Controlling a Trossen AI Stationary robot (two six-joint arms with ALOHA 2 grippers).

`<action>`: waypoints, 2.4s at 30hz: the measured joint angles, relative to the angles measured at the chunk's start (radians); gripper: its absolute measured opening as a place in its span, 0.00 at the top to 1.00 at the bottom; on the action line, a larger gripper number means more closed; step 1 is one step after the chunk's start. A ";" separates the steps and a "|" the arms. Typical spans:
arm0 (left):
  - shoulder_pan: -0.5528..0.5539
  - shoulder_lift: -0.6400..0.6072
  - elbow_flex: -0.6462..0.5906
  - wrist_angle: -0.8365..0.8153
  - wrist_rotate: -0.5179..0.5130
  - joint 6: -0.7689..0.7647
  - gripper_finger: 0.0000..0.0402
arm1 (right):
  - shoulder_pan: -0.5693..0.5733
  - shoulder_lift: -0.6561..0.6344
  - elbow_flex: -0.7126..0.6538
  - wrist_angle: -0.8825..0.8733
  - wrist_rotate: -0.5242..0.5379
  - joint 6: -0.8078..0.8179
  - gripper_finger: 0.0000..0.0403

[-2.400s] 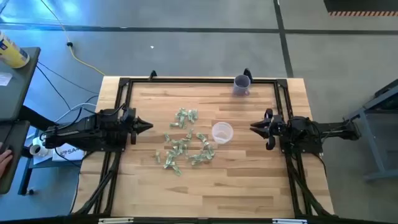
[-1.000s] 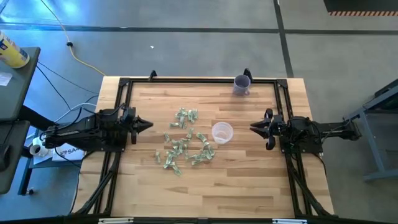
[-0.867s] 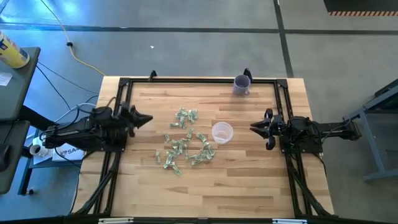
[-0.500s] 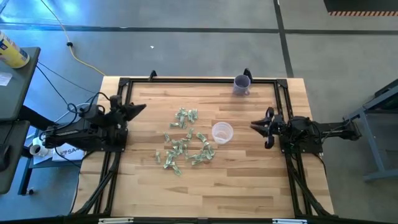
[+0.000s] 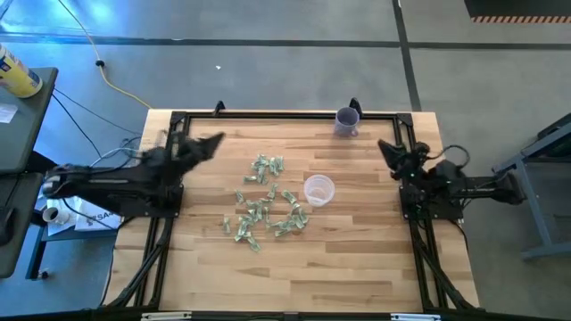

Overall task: Pick and place Stevia / Truvia into bins
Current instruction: Adjust the transparent container

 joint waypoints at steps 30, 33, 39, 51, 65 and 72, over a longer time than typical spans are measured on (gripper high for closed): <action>0.633 0.759 0.644 -1.034 0.814 0.797 0.88 | -0.324 0.991 0.664 -1.149 -0.444 -0.039 0.82; 0.633 0.759 0.644 -1.077 0.772 0.813 0.88 | -0.297 1.002 0.683 -1.199 -0.556 -0.082 0.82; 0.629 0.759 0.644 -1.078 0.785 0.865 0.88 | -0.219 1.004 0.773 -1.222 -0.579 -0.146 0.82; 0.437 0.835 0.716 -1.043 0.712 1.122 0.78 | -0.272 1.013 0.854 -1.284 -0.498 -0.155 0.57; 0.367 0.780 0.718 -1.176 0.671 1.167 0.68 | -0.235 1.037 0.892 -1.152 -0.555 -0.209 0.44; 0.305 0.776 0.718 -1.244 0.639 1.186 0.74 | -0.135 1.170 1.045 -1.320 -0.495 -0.471 0.48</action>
